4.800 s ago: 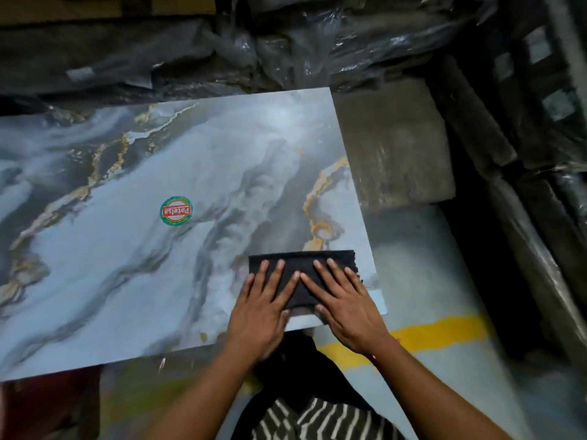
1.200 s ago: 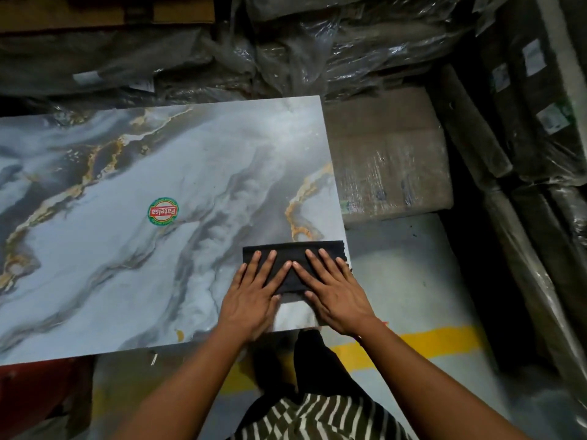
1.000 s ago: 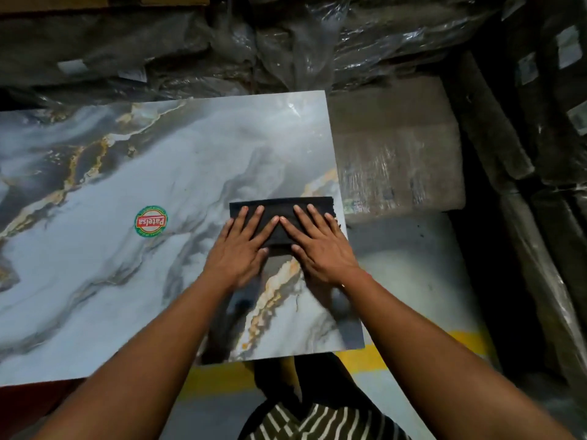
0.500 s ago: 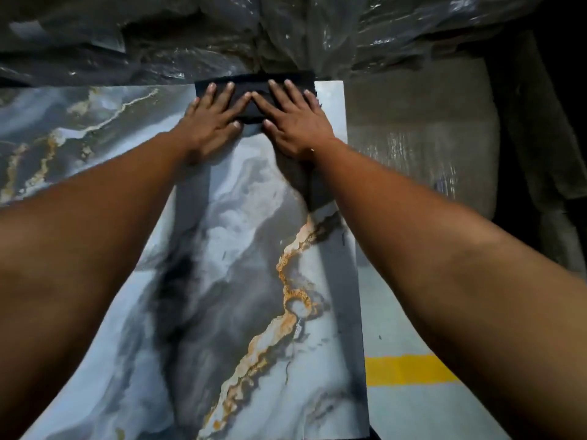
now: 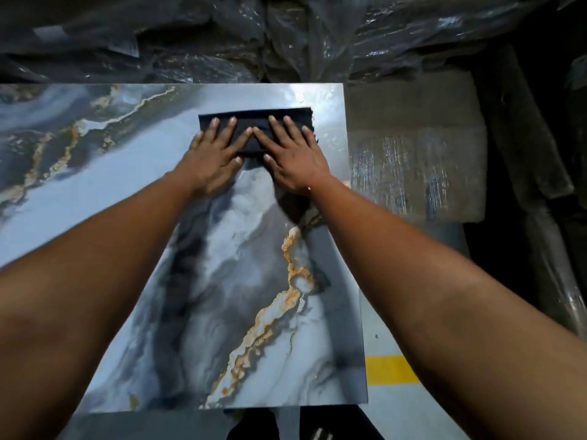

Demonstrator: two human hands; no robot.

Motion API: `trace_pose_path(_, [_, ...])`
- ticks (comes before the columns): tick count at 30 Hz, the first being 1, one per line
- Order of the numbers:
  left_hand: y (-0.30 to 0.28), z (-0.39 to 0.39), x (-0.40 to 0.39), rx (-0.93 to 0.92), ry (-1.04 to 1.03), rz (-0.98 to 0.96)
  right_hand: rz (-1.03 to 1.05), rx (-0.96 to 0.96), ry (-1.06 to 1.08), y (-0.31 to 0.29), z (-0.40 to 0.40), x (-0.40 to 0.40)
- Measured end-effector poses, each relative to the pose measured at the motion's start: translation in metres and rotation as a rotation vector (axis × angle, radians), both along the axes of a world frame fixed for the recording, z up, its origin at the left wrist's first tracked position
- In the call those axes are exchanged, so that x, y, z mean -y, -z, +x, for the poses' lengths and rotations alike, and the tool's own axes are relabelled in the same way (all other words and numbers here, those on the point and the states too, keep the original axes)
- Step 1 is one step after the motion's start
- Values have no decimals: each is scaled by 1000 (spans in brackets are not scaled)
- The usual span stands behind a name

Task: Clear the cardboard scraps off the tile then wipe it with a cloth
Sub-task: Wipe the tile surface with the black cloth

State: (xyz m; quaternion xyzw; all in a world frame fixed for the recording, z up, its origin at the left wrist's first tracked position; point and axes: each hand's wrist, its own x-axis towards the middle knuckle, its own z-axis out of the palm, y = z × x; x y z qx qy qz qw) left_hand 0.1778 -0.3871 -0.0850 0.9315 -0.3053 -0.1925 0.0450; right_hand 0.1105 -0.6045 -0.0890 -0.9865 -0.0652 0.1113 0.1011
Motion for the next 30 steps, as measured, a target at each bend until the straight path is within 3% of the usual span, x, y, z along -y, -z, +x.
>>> trace_pose_path(16, [-11, -370, -156, 18, 85, 84, -14, -33, 54, -10, -383, -150])
trace_pose_path(23, [-24, -433, -228, -11, 53, 111, -34, -129, -20, -30, -432, -217])
trace_pose_path(30, [-42, -438, -294, -58, -16, 154, 70, -296, -181, -59, -404, -272])
